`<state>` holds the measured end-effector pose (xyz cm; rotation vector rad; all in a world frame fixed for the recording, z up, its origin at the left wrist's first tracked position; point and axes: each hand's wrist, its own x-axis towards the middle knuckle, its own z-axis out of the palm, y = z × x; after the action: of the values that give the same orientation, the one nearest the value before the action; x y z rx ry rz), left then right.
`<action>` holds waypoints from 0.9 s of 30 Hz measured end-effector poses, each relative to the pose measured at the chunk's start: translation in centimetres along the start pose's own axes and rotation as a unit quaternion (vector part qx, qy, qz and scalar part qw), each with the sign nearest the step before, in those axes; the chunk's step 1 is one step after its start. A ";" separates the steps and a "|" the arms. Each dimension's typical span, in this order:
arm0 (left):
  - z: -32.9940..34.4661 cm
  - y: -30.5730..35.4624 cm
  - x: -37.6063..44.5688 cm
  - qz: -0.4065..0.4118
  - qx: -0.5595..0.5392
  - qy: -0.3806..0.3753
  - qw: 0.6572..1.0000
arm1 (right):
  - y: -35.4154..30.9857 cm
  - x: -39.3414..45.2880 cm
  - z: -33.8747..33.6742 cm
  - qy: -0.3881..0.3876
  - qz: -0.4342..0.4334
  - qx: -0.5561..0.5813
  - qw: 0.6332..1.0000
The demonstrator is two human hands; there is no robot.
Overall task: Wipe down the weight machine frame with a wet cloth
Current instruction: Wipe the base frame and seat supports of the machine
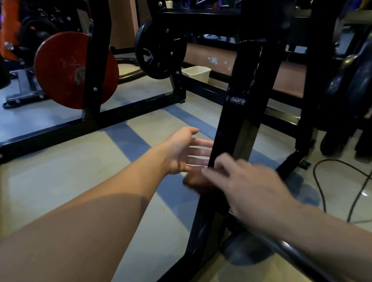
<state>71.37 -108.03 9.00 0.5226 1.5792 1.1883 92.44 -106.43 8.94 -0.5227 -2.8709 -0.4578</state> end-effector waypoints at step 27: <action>1.0 -0.7 0.1 -0.003 -0.017 -0.028 0.999 | 0.5 -0.1 2.0 0.097 0.000 0.067 0.993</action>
<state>72.42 -107.81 8.42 0.5244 1.5089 1.1847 92.53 -105.34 7.21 -0.4300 -2.6908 -0.2959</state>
